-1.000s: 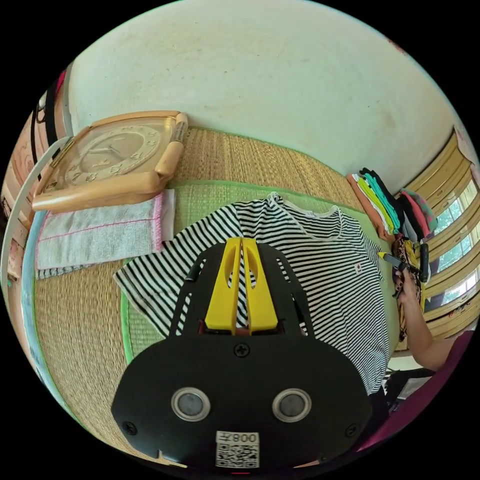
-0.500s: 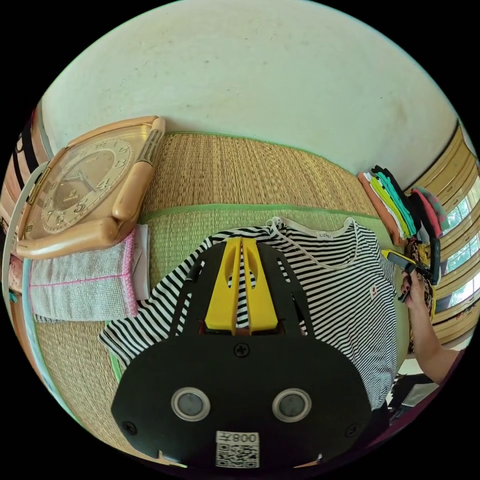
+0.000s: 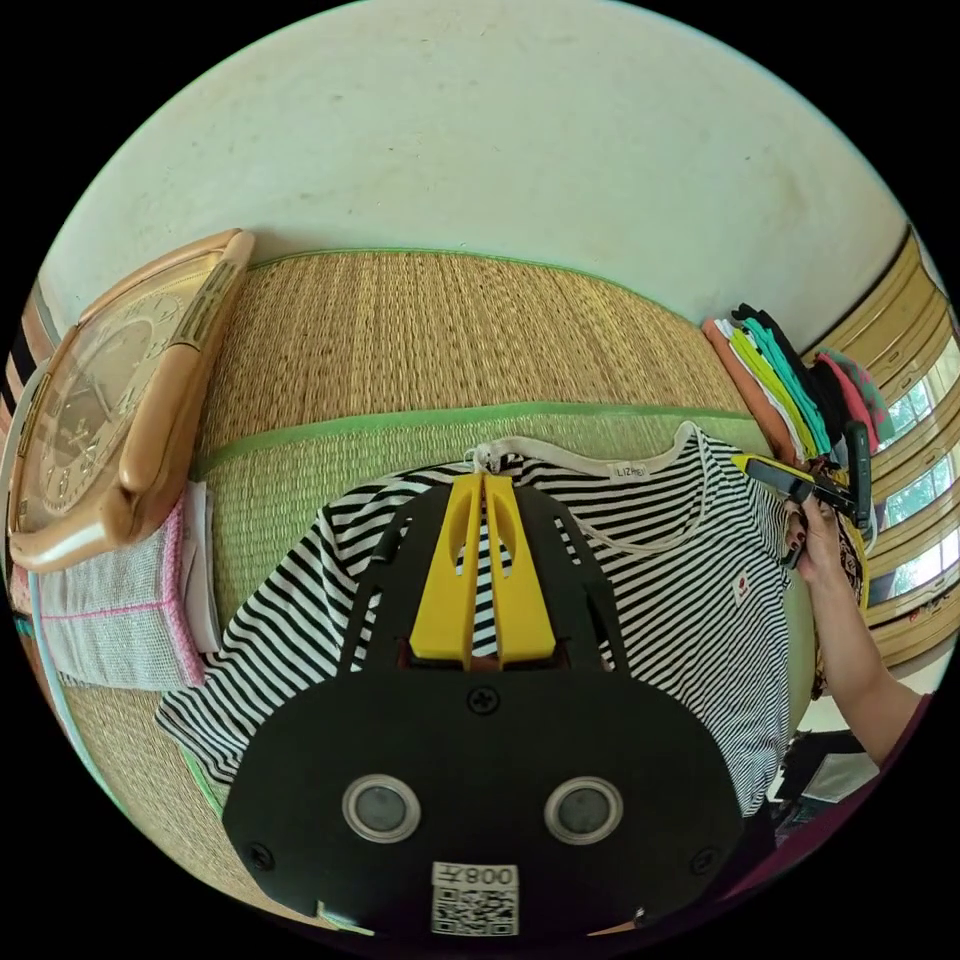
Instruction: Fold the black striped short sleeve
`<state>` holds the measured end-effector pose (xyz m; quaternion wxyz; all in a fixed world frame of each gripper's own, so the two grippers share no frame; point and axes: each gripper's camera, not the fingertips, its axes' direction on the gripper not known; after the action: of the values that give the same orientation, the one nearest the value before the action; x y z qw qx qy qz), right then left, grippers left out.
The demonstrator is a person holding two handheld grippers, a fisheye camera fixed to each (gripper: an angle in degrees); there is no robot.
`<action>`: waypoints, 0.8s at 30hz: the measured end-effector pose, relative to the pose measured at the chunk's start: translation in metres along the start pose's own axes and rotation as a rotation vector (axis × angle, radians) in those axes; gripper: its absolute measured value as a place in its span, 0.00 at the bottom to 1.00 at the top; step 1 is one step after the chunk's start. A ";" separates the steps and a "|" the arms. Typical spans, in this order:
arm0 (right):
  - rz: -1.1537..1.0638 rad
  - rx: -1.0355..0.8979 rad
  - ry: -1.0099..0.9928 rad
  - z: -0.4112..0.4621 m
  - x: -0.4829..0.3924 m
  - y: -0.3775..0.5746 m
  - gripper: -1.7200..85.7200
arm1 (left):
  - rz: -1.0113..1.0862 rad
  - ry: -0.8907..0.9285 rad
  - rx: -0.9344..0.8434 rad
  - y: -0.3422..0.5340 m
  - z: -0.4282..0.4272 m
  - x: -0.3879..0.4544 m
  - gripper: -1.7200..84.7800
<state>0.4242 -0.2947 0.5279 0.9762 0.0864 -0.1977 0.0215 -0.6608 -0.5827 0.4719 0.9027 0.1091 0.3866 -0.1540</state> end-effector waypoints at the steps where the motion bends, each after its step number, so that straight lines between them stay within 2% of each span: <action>1: 0.024 0.009 -0.024 0.002 0.007 -0.001 0.02 | -0.029 0.011 0.005 -0.001 0.001 -0.002 0.02; 5: 0.045 0.048 -0.119 -0.005 0.013 0.002 0.02 | 0.006 0.036 0.067 0.003 -0.002 0.007 0.02; 9: -0.006 0.066 -0.169 -0.004 -0.006 0.005 0.02 | 0.030 -0.012 0.037 0.012 0.007 0.016 0.02; 13: -0.115 0.016 -0.254 0.015 -0.041 -0.005 0.02 | 0.093 0.145 0.057 0.027 0.010 0.032 0.02; 17: -0.194 -0.061 -0.187 0.047 -0.075 -0.012 0.02 | 0.125 0.142 -0.031 0.036 0.032 0.041 0.02; 24: -0.142 -0.038 -0.186 0.052 -0.070 -0.017 0.02 | 0.109 0.101 -0.020 0.052 0.039 0.035 0.02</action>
<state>0.3414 -0.3211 0.5454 0.9542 0.0833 -0.2812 -0.0595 -0.5931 -0.5539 0.4768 0.8901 0.1287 0.4268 -0.0949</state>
